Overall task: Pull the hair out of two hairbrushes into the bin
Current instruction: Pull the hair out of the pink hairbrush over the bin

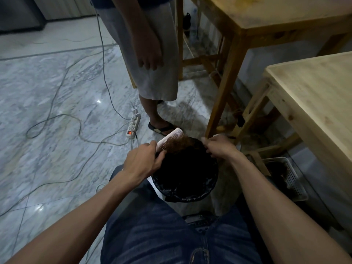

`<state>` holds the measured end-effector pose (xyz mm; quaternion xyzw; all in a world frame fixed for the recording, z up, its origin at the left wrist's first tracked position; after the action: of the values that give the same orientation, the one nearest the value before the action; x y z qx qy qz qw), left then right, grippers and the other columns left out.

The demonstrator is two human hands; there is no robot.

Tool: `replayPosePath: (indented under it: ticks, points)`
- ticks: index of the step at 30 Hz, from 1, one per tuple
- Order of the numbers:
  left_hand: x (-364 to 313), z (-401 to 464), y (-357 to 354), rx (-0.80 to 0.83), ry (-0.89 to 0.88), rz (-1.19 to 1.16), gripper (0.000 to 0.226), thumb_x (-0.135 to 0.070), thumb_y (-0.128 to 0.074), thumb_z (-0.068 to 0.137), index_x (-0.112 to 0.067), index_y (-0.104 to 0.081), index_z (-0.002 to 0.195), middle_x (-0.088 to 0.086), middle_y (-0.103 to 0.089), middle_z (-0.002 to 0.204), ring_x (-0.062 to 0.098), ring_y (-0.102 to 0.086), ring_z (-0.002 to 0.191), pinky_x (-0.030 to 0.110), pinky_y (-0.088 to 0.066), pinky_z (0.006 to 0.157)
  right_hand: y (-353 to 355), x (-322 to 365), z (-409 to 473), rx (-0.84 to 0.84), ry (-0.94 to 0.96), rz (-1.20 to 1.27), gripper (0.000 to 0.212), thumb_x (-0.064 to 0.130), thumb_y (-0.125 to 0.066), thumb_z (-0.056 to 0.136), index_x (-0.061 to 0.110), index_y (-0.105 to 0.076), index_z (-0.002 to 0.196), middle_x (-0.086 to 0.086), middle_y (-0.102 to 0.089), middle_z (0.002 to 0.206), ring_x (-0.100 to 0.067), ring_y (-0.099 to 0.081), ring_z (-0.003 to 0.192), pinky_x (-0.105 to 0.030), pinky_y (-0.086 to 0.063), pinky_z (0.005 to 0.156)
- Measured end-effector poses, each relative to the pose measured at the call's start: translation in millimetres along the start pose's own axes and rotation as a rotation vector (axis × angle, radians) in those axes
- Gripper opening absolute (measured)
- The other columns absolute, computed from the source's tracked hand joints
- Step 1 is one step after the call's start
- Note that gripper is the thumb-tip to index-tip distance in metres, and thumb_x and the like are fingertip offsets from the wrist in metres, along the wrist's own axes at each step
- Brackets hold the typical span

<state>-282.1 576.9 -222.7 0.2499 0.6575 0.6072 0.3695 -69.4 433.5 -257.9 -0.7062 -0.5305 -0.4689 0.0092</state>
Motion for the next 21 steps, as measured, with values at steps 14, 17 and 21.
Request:
replayPosePath:
  ticks: [14,17,21]
  points:
    - [-16,2,8,-0.004,-0.092,0.004,0.038,-0.055,-0.047,0.094,-0.017,-0.052,0.091,0.004,-0.06,0.083,0.031,-0.06,0.072,0.035,-0.039,0.055,0,0,16,-0.269,-0.133,0.27,0.038,0.031,-0.078,0.074,0.003,-0.075,0.099,-0.014,-0.077,0.1,-0.028,-0.069,0.076,-0.028,-0.046,0.054]
    - [-13,4,8,-0.008,-0.089,-0.004,0.039,-0.056,-0.047,0.094,-0.018,-0.051,0.089,0.002,-0.059,0.08,0.028,-0.058,0.067,0.034,-0.04,0.055,8,-3,20,-0.332,-0.154,0.232,0.026,0.027,-0.072,0.089,0.007,-0.071,0.104,-0.011,-0.072,0.108,-0.028,-0.065,0.087,-0.025,-0.04,0.057]
    - [-12,6,6,-0.012,-0.079,-0.011,0.041,-0.058,-0.046,0.092,-0.018,-0.051,0.087,0.002,-0.06,0.078,0.026,-0.055,0.063,0.034,-0.041,0.054,4,-2,17,-0.338,-0.142,0.25,0.032,0.028,-0.065,0.094,0.004,-0.07,0.115,-0.013,-0.071,0.116,-0.033,-0.068,0.102,-0.033,-0.05,0.074]
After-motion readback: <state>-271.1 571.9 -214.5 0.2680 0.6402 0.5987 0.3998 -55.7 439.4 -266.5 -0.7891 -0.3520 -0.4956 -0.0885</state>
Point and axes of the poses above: each hand's wrist, its own z-axis towards the middle knuckle, its own y-axis out of the back of the hand, x = y × z, the point moved 4 cm from there along z, towards the middle knuckle
